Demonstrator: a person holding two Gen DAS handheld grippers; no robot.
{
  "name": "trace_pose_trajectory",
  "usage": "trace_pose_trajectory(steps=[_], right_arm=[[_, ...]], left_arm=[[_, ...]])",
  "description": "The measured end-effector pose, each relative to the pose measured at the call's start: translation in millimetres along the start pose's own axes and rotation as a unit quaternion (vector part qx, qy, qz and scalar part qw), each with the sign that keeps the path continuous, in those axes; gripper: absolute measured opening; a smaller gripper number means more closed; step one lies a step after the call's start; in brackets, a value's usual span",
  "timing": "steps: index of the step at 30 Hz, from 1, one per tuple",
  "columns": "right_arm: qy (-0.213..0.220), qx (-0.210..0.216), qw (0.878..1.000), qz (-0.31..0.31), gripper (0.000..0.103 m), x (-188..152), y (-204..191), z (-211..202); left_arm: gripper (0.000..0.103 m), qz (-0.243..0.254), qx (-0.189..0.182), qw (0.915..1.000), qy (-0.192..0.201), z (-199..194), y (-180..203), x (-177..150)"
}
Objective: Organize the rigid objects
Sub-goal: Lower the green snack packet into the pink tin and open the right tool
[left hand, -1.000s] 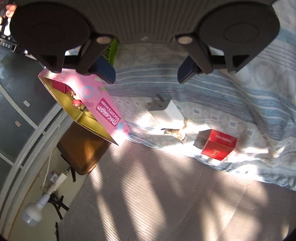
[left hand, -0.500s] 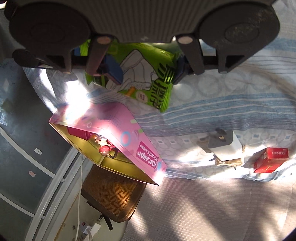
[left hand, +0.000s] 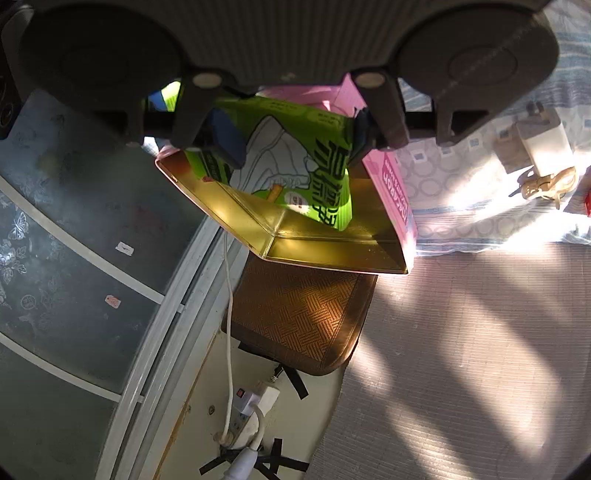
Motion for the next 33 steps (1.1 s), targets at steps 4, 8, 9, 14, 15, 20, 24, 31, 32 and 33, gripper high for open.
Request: trace_pose_trajectory(steps=[4,8,9,14,15,20,24,31,32,33], right_arm=[[-0.03,0.026,0.996,0.078,0.045,3.6,40.1,18.8],[-0.05,0.045,0.988,0.139,0.045,8.2,67.6,40.5],[-0.045,0.035,0.987,0.151,0.046,10.8,74.6,44.3],[0.004,-0.099,0.985,0.14,0.047,13.6,105.5,49.4],[0.006,-0.103,0.984,0.144,0.047,11.6,106.8,48.6],[0.023,-0.084,0.986,0.144,0.047,4.7,99.4,35.7],[0.045,-0.086,0.986,0.136,0.047,8.2,86.0,20.1],[0.041,-0.075,0.987,0.133,0.048,5.8,58.9,11.7],[0.04,-0.072,0.987,0.136,0.048,4.6,55.3,10.9],[0.039,-0.071,0.987,0.139,0.048,3.7,52.1,10.4]], left_arm=[[0.06,-0.008,0.012,0.9994,-0.032,38.9,2.5,12.1],[0.083,-0.02,0.048,0.997,-0.058,69.1,-3.7,22.1],[0.088,-0.019,0.063,0.9959,-0.062,76.2,-6.2,24.2],[0.088,-0.016,0.088,0.9948,-0.049,78.4,-9.4,23.6],[0.088,-0.011,0.087,0.9952,-0.042,73.8,-8.0,21.7],[0.088,0.019,0.115,0.9931,-0.005,45.5,-5.5,15.3],[0.087,0.023,0.13,0.991,0.018,15.9,-10.7,4.2],[0.087,0.034,0.201,0.9786,0.024,-28.4,-36.5,-31.2],[0.087,0.036,0.21,0.9767,0.023,-33.2,-40.9,-36.3],[0.087,0.037,0.218,0.9751,0.021,-36.7,-44.1,-40.6]])
Point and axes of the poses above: each gripper's, at about its wrist camera, not at the fingertips, and z roughly the way its jaws point, y to its right, x to its top, the point moved 9 cm from there along z, roughly the way its jaws point, and after that the axes turned 11 degrees about -y, right-handed, at the moved point
